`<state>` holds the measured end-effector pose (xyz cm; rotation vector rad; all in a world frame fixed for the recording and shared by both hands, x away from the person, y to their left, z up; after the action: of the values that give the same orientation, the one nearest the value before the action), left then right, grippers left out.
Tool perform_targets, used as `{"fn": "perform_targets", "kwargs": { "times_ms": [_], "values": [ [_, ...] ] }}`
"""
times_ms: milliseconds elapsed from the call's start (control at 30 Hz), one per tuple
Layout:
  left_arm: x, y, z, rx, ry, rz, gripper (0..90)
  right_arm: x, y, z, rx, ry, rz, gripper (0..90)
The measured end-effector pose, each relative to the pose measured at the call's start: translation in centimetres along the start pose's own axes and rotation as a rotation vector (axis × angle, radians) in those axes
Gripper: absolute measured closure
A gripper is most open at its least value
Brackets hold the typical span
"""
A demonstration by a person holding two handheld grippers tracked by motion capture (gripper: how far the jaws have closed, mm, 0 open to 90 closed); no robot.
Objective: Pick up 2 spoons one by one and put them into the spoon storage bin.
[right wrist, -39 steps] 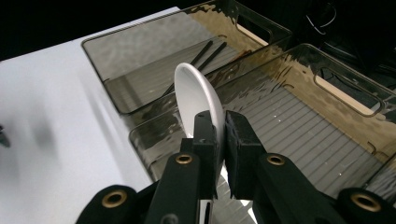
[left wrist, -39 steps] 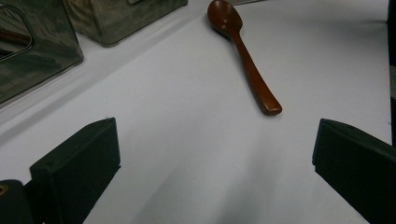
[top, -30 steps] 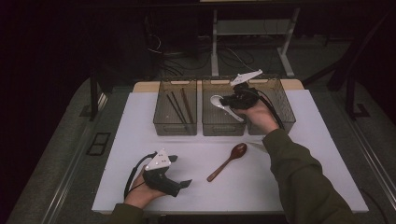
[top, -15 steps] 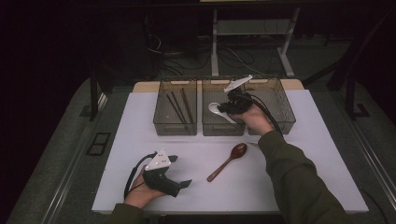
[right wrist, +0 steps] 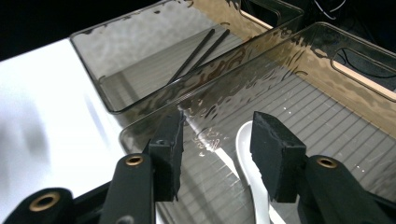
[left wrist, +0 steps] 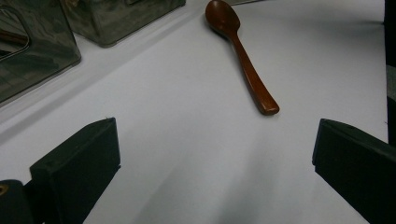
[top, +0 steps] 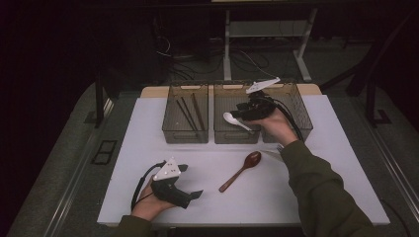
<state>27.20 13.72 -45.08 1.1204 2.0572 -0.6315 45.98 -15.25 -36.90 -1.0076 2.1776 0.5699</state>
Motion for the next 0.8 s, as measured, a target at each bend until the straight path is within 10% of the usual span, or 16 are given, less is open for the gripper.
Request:
{"fn": "perform_targets", "kwargs": {
  "times_ms": [800],
  "values": [
    [0.0, -0.2, 0.1, -0.001, 0.004, -0.007, 0.0, 7.0, 2.5, -4.6, -0.034, 0.023, 0.024, 86.1]
  ]
}}
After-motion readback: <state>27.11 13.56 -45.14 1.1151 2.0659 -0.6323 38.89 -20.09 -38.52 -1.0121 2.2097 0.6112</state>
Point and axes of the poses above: each handheld gripper's, and its own axes: z roughly forward along the jaws, x roughly out of its underside, y roughly to its left, the point moved 2 cm from there along z, roughly forward along the jaws, and after that the axes turned 7 degrees about y, right-handed, at the moved point
